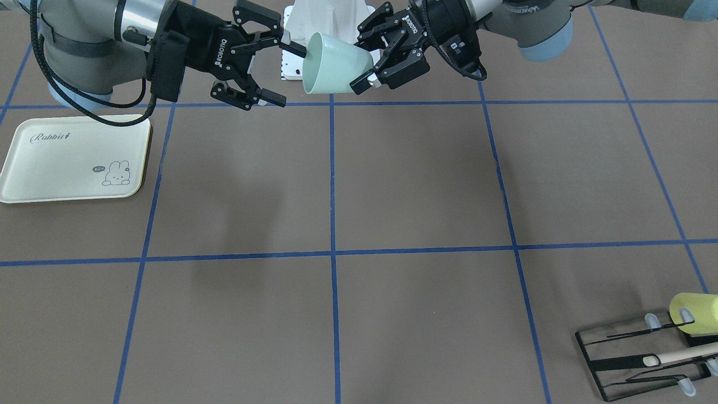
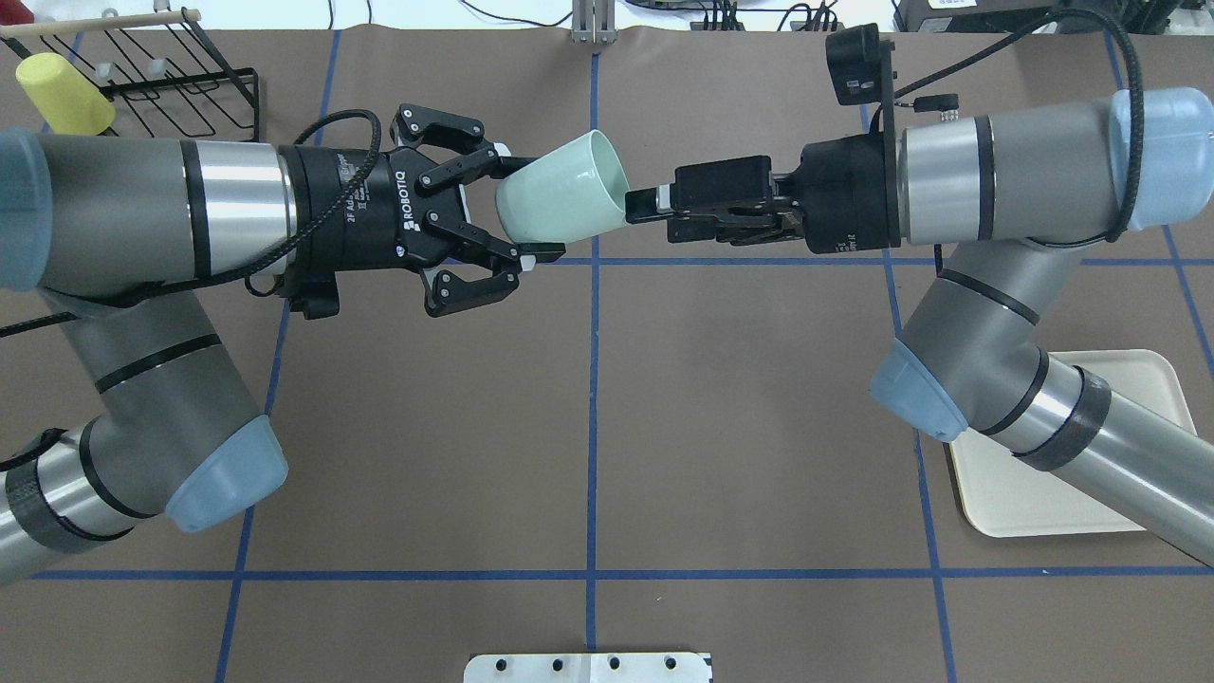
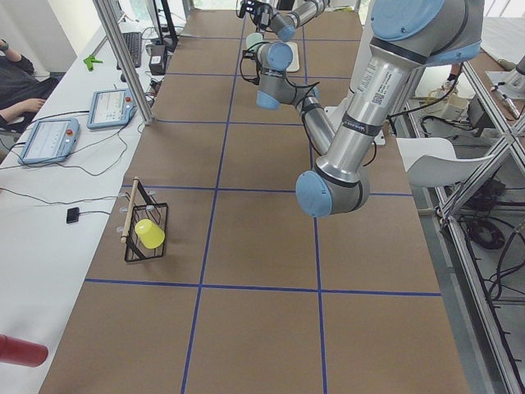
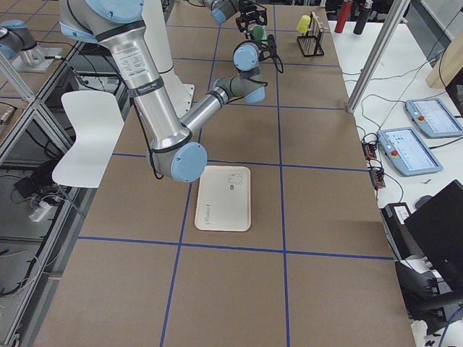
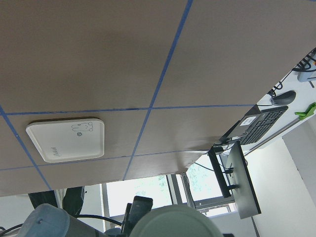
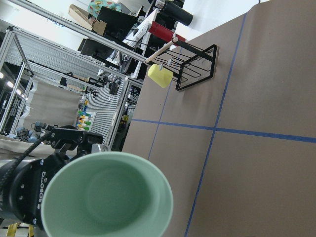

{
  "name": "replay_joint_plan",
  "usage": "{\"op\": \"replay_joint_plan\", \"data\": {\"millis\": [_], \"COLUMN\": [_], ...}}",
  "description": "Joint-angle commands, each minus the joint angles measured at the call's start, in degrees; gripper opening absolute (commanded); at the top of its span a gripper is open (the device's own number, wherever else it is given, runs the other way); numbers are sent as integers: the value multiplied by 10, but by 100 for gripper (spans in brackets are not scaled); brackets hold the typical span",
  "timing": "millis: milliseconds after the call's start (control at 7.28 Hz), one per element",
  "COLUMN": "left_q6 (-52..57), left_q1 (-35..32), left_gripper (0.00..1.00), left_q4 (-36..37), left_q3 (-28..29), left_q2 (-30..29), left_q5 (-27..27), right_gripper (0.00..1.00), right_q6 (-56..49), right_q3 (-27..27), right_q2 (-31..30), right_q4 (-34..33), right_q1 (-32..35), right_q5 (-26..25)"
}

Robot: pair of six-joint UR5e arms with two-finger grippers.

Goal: Left arm grabs green cup and hands to right arm on tray

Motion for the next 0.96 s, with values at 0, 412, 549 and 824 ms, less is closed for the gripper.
{"op": "replay_joint_plan", "data": {"millis": [0,412,549,824], "left_q6": [0,0,1,1], "left_q1": [9,9,9,9], "left_gripper": [16,16,16,16], "left_q4": [-1,-1,-1,-2], "left_q3": [0,3,4,4], "left_q2": [0,6,7,7], "left_q5": [0,0,0,0], "right_gripper": [89,89,89,89], "right_q6": [1,2,2,2], "right_q3": [-1,-1,0,0], "right_q2": [0,-22,-27,-25], "right_q4": [0,0,1,1], "right_q1": [0,4,6,5], "right_q5": [-1,5,6,4]}}
